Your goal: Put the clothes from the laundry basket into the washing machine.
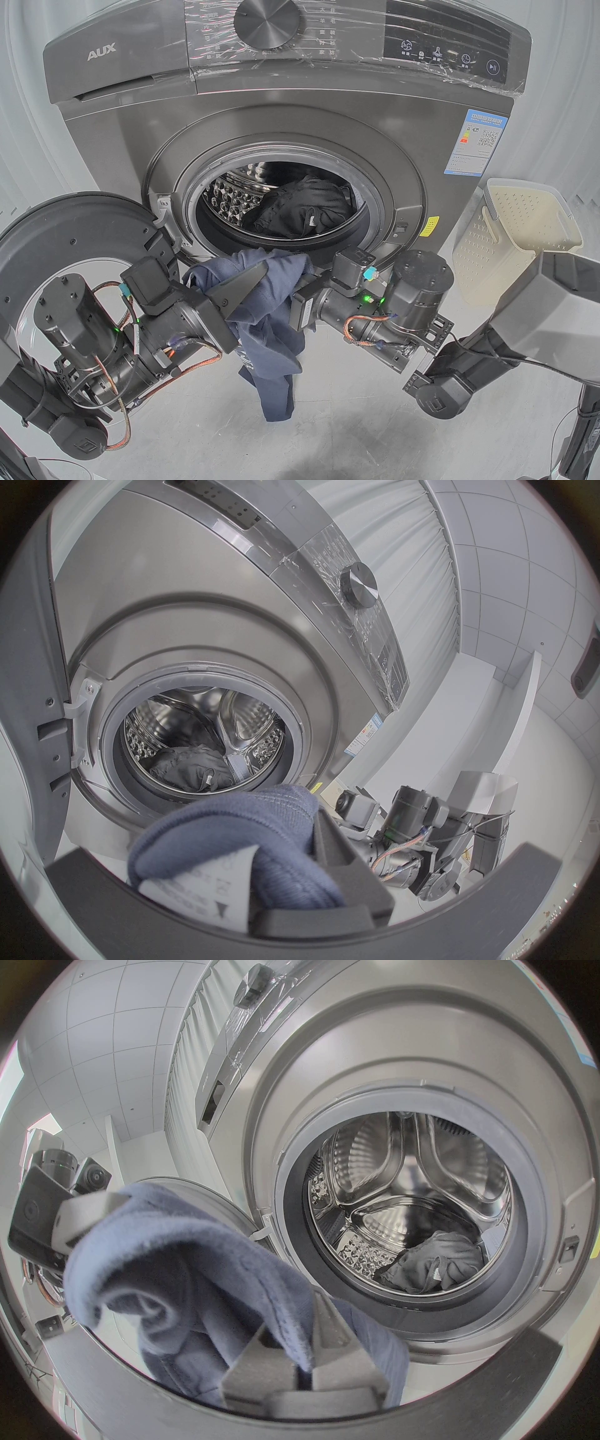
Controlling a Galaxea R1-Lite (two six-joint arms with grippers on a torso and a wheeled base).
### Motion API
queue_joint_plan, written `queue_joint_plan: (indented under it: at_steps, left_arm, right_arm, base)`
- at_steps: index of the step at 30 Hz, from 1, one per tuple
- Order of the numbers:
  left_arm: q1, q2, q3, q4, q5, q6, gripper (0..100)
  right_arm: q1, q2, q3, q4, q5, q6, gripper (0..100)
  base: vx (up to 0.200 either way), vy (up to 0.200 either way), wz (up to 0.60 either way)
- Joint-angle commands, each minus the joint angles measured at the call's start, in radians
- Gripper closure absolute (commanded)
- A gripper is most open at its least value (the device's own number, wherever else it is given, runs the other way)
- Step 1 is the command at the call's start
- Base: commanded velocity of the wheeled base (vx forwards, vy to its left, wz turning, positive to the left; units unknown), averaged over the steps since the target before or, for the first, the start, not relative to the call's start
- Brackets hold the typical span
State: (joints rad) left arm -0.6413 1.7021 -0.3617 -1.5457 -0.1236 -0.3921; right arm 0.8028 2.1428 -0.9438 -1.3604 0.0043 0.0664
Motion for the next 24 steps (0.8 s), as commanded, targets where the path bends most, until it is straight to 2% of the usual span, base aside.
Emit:
queue_joint_plan:
  at_steps: [1,3,4,5,12,16,24]
  left_arm:
    - [0.0,0.007,0.007,-0.001,-0.005,0.001,100]
    - [0.002,0.005,0.018,-0.001,-0.013,0.001,100]
    - [0.002,0.005,0.018,-0.001,-0.013,0.001,0]
    - [0.003,0.007,0.018,-0.001,-0.014,-0.004,0]
    - [0.014,0.073,0.033,0.001,0.002,-0.001,0]
    - [0.012,0.099,0.053,-0.001,-0.001,0.01,0]
    - [0.012,0.117,0.09,0.001,-0.004,0.016,0]
  right_arm:
    - [0.004,-0.07,0.05,0.0,0.0,0.0,100]
    - [0.018,-0.127,0.097,0.0,0.0,0.001,100]
    - [0.018,-0.127,0.097,0.0,0.0,0.001,100]
    - [0.019,-0.167,0.137,0.0,0.0,0.001,100]
    - [0.012,-0.288,0.254,-0.002,0.002,0.009,100]
    - [0.012,-0.33,0.287,-0.002,0.002,0.01,100]
    - [0.004,-0.366,0.29,0.0,0.0,0.01,100]
  base:
    - [0.0,0.0,0.0]
    - [0.0,0.0,0.0]
    - [0.0,0.0,0.0]
    - [0.0,0.0,0.0]
    - [0.0,0.0,0.0]
    - [0.0,0.0,0.0]
    - [0.0,0.0,0.0]
